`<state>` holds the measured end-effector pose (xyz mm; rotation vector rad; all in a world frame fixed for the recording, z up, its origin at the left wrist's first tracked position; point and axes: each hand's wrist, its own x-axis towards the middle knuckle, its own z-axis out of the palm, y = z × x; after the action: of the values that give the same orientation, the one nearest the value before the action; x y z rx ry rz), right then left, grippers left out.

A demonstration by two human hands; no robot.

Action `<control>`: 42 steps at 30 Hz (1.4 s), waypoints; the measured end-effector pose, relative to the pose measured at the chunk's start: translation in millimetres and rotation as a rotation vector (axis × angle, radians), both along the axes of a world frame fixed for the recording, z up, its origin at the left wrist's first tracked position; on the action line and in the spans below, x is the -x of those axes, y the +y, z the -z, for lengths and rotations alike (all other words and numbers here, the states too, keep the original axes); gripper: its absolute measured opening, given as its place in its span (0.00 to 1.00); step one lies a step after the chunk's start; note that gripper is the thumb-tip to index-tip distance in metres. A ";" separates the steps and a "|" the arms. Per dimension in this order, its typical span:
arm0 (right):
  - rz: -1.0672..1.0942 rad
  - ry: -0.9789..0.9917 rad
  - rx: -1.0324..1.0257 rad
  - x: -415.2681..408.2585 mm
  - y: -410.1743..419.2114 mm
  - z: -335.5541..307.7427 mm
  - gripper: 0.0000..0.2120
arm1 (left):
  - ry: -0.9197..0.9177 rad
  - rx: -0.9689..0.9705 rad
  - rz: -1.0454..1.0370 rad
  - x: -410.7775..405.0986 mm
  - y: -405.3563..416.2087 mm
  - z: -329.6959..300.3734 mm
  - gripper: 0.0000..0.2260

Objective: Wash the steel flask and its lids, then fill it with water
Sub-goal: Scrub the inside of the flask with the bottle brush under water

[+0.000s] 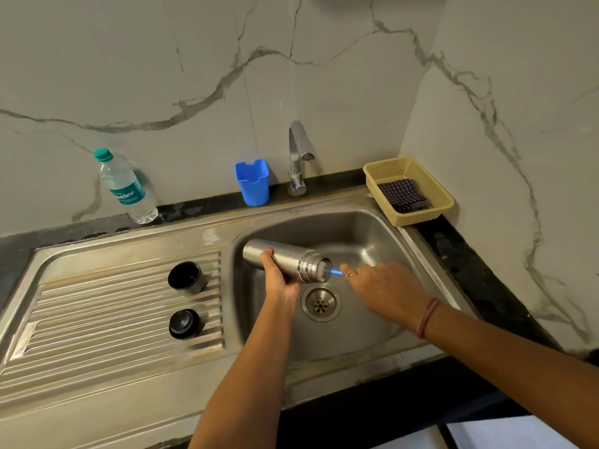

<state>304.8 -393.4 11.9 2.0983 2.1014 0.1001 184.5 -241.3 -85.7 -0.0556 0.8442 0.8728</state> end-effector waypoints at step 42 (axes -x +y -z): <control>0.737 1.204 0.516 -28.0 14.7 -12.4 0.13 | 0.004 -0.003 0.048 -3.2 -21.9 -29.6 0.13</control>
<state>332.8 -378.7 24.3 2.5999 1.1597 -1.9251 187.7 -263.2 -56.1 -0.0310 0.8452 0.8294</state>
